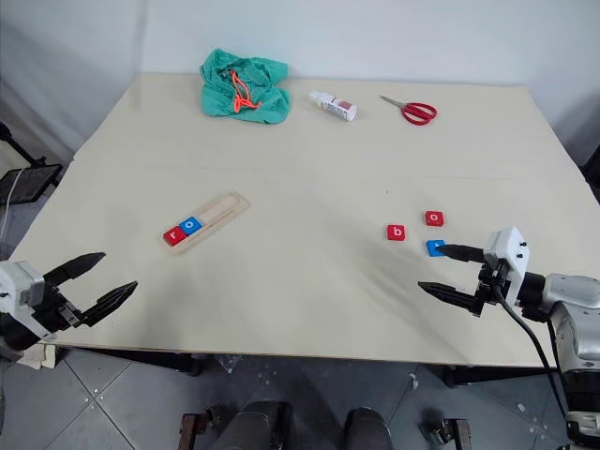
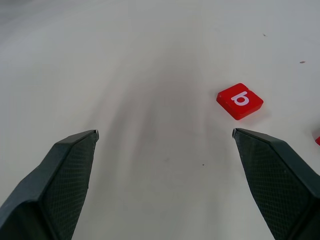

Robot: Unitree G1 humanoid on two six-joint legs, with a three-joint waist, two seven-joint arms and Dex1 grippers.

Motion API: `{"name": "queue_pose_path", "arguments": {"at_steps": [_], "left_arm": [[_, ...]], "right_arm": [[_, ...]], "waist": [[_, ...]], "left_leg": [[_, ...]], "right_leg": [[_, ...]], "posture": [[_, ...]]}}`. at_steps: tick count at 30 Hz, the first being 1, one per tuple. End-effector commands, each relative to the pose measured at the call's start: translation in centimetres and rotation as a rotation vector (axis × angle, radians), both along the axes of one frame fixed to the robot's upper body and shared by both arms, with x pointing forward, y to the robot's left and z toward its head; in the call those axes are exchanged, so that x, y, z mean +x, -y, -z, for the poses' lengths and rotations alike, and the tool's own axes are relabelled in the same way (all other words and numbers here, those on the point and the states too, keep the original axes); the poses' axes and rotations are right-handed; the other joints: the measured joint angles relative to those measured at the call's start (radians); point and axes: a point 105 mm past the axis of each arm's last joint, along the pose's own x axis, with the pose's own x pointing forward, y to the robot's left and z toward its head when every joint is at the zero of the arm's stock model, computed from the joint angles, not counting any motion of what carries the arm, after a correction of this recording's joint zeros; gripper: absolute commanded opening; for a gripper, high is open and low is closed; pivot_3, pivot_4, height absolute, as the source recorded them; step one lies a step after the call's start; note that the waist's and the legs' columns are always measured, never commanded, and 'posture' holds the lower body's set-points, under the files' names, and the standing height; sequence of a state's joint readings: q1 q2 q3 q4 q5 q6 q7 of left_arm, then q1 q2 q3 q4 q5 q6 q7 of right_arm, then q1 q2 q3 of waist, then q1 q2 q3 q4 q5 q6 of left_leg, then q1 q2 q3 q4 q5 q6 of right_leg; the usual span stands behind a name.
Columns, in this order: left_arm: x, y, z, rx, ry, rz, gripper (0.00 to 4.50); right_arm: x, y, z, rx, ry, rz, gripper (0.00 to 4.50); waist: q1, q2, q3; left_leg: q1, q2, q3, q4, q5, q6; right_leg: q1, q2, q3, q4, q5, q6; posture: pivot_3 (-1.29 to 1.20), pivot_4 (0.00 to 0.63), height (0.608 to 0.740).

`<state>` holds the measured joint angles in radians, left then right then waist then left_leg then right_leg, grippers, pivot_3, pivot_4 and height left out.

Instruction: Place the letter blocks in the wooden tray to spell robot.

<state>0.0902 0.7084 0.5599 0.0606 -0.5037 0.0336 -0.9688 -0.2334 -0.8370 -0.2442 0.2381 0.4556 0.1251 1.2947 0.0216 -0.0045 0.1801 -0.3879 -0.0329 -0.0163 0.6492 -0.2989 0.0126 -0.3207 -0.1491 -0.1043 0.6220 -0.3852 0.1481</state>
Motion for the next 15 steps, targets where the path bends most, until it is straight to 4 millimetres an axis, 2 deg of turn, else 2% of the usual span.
{"name": "queue_pose_path", "arguments": {"at_steps": [1, 7, 15], "left_arm": [[0.4, 0.1, -0.9, 0.022, 0.045, 0.012, 4.5], [1.0, -0.1, -1.6, -0.004, 0.062, -0.066, 4.5], [-1.2, -0.7, -0.9, 0.023, -0.03, -0.122, 4.5]], "right_arm": [[0.3, -0.1, -1.5, -0.019, 0.064, -0.011, 4.49], [0.6, -0.8, -2.2, 0.001, 0.086, -0.023, 4.49], [0.9, -1.7, -2.7, -0.001, 0.086, -0.057, 4.49]], "waist": [[0.0, 0.0, 0.0], [0.0, 0.0, 0.0], [-0.01, 0.0, 0.0]], "left_leg": [[0.0, 0.0, 0.0, 0.0, 0.0, 0.0], [0.0, 0.0, 0.0, 0.0, 0.0, 0.0], [0.0, 0.001, 0.0, 0.0, 0.0, 0.0]], "right_leg": [[0.0, 0.0, 0.0, 0.0, 0.0, 0.0], [0.0, 0.0, 0.0, 0.0, 0.0, 0.0], [0.0, 0.0, 0.0, 0.0, 0.0, 0.0]], "posture": [[0.0, 0.15, 0.74], [0.0, 0.15, 0.74], [0.0, 0.15, 0.74]]}}
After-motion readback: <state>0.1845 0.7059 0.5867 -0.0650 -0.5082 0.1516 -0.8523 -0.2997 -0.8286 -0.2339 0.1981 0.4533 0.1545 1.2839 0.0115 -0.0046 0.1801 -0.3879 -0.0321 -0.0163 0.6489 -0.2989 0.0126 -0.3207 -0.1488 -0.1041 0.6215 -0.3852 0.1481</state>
